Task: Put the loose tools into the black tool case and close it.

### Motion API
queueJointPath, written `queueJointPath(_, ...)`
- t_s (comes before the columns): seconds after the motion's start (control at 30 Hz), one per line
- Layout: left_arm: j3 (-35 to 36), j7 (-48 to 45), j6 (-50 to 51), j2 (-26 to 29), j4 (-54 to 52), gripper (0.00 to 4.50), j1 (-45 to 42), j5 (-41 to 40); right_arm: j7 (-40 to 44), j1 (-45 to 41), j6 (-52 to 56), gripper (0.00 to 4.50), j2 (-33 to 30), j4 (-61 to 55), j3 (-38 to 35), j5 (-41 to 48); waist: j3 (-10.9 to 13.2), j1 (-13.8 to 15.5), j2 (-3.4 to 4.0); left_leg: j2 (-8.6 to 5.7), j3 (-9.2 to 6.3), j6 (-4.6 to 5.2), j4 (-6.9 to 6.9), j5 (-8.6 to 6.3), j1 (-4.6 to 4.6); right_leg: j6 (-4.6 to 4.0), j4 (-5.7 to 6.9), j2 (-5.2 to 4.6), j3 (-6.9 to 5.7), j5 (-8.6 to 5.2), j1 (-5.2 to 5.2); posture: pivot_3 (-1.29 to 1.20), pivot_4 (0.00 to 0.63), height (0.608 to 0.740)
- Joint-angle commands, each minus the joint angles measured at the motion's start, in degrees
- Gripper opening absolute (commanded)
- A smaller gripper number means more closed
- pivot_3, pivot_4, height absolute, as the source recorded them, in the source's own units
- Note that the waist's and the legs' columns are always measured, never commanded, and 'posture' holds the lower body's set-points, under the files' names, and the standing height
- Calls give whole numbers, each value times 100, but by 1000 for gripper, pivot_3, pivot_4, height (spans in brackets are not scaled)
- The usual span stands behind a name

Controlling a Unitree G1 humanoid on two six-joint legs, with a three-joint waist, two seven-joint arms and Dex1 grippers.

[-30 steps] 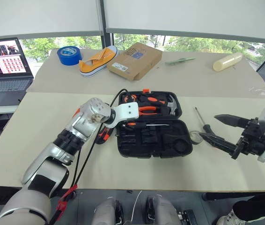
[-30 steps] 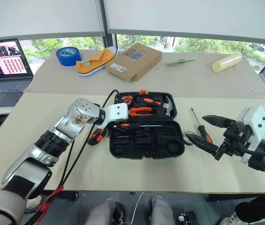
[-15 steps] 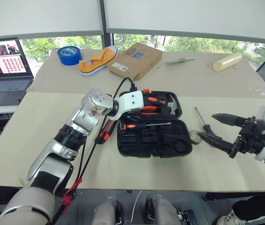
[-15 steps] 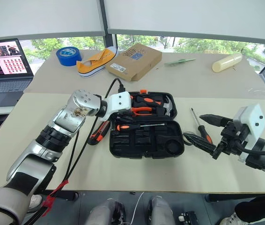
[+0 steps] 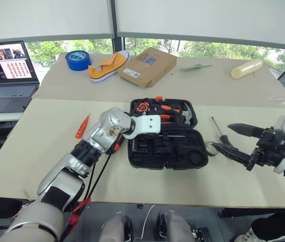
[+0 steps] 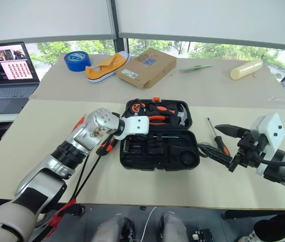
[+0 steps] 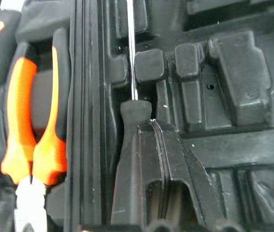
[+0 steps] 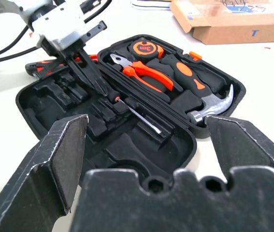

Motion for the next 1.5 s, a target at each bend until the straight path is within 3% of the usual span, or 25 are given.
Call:
queueJointPath(0.03, 43, 64, 67, -44, 126, 43, 110, 112, -59, 93, -56, 4500, 48, -191, -203, 52, -1, 9, 1, 0, -11, 9, 0, -6, -7, 5, -3, -1, 6, 2, -1, 0, 150, 731)
queueJointPath(0.17, 477, -193, 494, 73, -346, 43, 154, -291, -82, 283, -64, 4500, 102, -295, -309, 69, -1, -14, 1, -1, -17, 14, 6, -8, -17, 1, 1, -1, 13, 12, -6, 0, 150, 731)
queueJointPath(0.3, 1430, -728, 1646, 308, -1352, 43, 299, -1486, -187, 618, -66, 4500, 144, -252, -536, -155, -1, -75, 2, 2, -18, 6, 18, -1, -36, -15, 12, 7, 9, 21, -25, 0, 150, 731)
queueJointPath(0.33, 1586, -807, 1841, 363, -1520, 532, 325, -1696, -207, 696, -69, 4500, 144, -226, -580, -209, -1, -82, 1, 5, -18, 4, 24, -1, -37, -12, 17, 10, 7, 19, -25, 0, 150, 731)
queueJointPath(0.37, 1821, -981, 2079, 492, -1722, 661, 376, -2023, -230, 828, -77, 4500, 155, -160, -673, -297, -1, -86, 2, 5, -19, 4, 25, -1, -38, -9, 17, 10, 6, 17, -25, 0, 150, 731)
queueJointPath(0.47, 2697, -1793, 2868, 1147, -2372, 1771, 696, -3327, -412, 1424, 23, 4500, 359, 134, -1256, -561, -1, -88, 3, 4, -18, 4, 23, -1, -33, 10, 15, 8, 8, 6, -21, 0, 150, 731)
queueJointPath(0.73, 3358, -1948, 4208, 1940, -3589, 4425, 1200, -4907, -591, 2410, 148, 4500, 988, 140, -1881, -574, -2, -67, 10, -3, -27, 2, 23, -2, -25, 45, 13, 2, 15, -16, -4, 0, 150, 731)
queueJointPath(1.0, 3393, -1485, 4350, 2035, -3991, 4425, 1248, -5370, -1223, 1766, -12, 4500, 1303, 175, -867, -942, -7, -124, 21, -3, -29, -2, 12, -1, -13, 45, 15, 7, 32, -17, -3, 0, 150, 731)
queueJointPath(1.2, 3241, -1293, 4193, 2160, -4262, 4425, 1258, -5396, -1997, 450, -587, 4500, 1649, 1163, 471, -1980, -6, -161, 29, -12, -24, -10, -6, 4, -10, 40, 14, 11, 33, -20, -9, 0, 150, 731)
queueJointPath(1.4, 3173, -1115, 4070, 2209, -4312, 4425, 1255, -5364, -2153, -127, -964, 4500, 1758, 2052, 845, -2422, -6, -135, 31, -21, -21, -10, -8, 5, -10, 40, 16, 11, 28, -21, -8, 0, 150, 731)
queueJointPath(1.5, 3155, -1065, 4052, 2244, -4326, 4500, 1243, -5360, -2157, -132, -1075, 3837, 1794, 2214, 852, -2476, -6, -138, 31, -21, -18, -10, -8, 5, -8, 41, 16, 11, 25, -22, -8, 0, 150, 731)
